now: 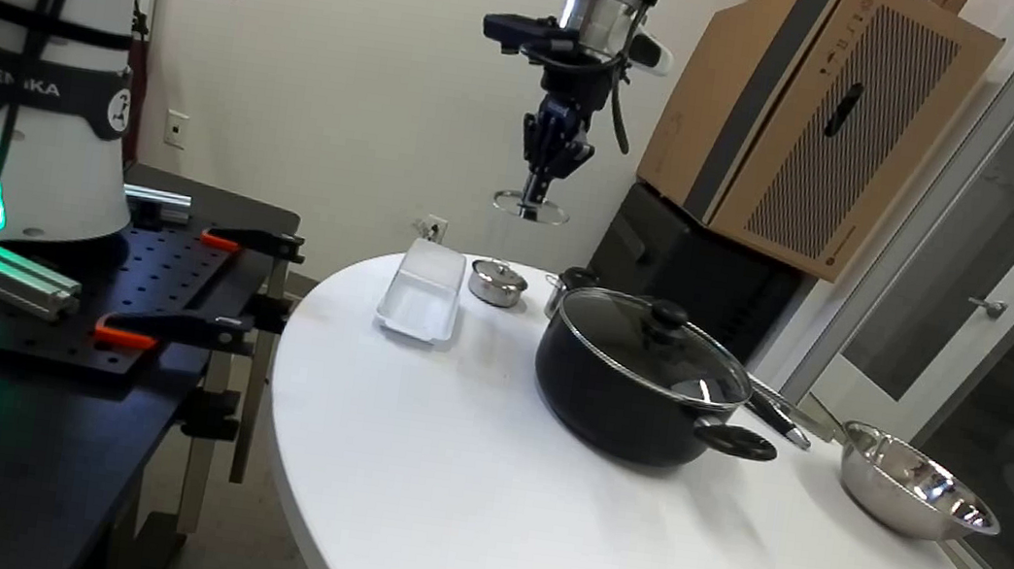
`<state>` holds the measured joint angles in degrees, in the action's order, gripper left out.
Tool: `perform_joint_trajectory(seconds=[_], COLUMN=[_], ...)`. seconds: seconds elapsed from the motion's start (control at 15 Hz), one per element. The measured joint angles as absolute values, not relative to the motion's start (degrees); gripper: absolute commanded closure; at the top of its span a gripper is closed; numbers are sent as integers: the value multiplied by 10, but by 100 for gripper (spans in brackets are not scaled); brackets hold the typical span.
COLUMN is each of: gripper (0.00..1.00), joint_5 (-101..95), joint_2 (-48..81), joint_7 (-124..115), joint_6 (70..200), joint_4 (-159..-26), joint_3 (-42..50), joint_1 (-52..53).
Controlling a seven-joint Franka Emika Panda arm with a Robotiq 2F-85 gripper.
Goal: Put the silver lid on the small pot, take the glass lid off the large pot, then put the silver lid from the smallest pot on the table
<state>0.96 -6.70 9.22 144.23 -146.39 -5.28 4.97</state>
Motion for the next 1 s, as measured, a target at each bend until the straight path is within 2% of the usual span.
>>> perform_joint_trajectory(seconds=[0.53,1.0], gripper=[98,100], joint_5=[-11,-10], joint_2=[15,26], joint_7=[58,58], joint_6=[1402,1401], joint_4=[-1313,-1305], joint_3=[-70,-70], joint_1=[62,62])
